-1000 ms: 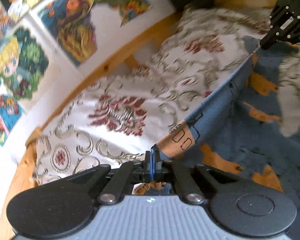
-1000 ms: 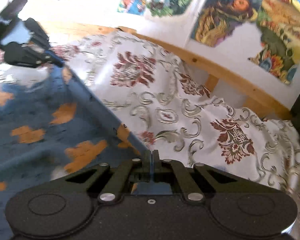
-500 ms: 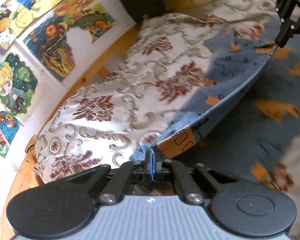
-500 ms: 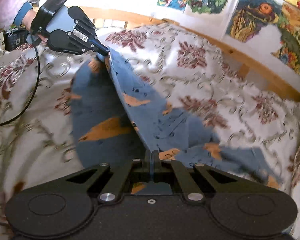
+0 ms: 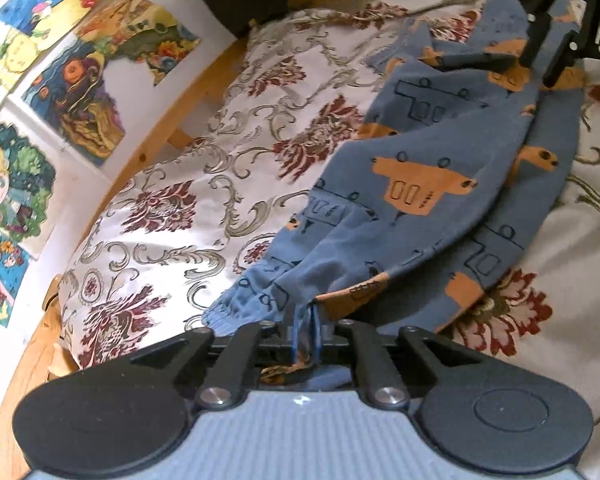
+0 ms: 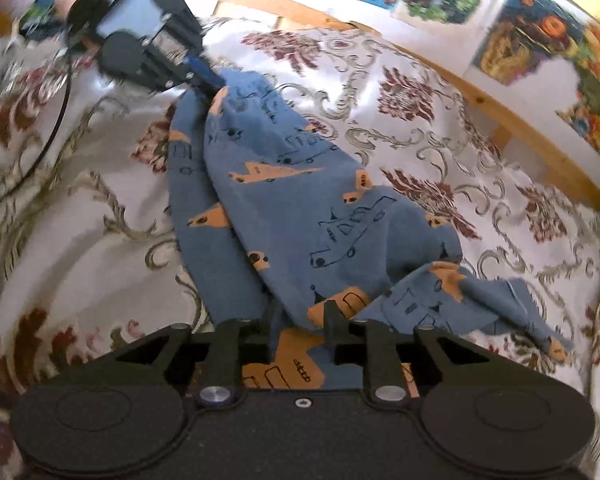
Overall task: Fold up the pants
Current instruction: 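Lift the waistband with both grippers and fold it over toward the hems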
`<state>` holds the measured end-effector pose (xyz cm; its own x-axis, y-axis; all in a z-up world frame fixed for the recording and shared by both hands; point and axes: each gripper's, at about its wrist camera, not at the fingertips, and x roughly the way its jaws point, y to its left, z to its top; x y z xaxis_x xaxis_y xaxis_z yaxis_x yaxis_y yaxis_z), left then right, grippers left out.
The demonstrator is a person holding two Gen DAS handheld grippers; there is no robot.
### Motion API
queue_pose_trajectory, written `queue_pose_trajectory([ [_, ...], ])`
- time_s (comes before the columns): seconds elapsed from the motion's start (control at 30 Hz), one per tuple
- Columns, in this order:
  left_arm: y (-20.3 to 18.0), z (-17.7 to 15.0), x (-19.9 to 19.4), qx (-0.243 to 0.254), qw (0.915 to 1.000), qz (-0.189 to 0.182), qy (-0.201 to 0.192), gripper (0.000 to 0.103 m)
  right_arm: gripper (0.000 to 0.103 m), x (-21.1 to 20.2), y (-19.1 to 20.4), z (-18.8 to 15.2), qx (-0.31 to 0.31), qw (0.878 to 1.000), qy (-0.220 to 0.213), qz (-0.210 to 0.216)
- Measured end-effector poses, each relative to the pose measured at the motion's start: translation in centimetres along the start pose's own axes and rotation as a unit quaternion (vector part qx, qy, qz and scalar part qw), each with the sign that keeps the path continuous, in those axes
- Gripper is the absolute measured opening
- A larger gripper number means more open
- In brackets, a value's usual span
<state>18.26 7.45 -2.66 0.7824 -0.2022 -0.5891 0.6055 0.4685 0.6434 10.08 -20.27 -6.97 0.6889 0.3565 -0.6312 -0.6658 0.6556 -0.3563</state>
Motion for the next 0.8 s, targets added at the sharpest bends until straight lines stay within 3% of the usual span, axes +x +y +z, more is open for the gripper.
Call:
queue_pose_trajectory([
  [0.23,-0.6,0.5,1.0,0.057,0.9983,0.010,0.009,0.017,0.026,1.3,1.0,-0.2,-0.069,0.997,0.010,-0.029],
  [0.27,-0.5,0.4,1.2,0.064,0.9978,0.007,0.010,0.012,0.025,1.5,0.9,-0.2,-0.072,0.997,0.012,-0.028],
  [0.3,-0.4,0.3,1.2,0.072,0.9973,0.005,0.009,0.005,0.016,1.6,0.8,-0.1,-0.071,0.997,0.013,-0.023],
  [0.33,-0.4,0.2,1.2,0.081,0.9966,0.008,0.010,0.004,0.003,1.6,0.9,0.0,-0.072,0.997,0.014,-0.019],
  [0.4,-0.6,0.1,1.1,0.105,0.9943,0.021,0.008,0.001,0.001,1.7,1.1,0.1,-0.080,0.997,0.012,-0.020],
  [0.6,-1.2,-0.3,0.3,0.202,0.9763,0.070,-0.032,0.000,0.000,1.1,1.3,0.2,-0.072,0.997,0.009,-0.016],
  [0.8,-0.8,-2.2,1.0,0.260,0.9629,0.060,-0.043,0.000,0.000,-0.4,2.7,1.3,-0.080,0.997,0.006,0.001],
])
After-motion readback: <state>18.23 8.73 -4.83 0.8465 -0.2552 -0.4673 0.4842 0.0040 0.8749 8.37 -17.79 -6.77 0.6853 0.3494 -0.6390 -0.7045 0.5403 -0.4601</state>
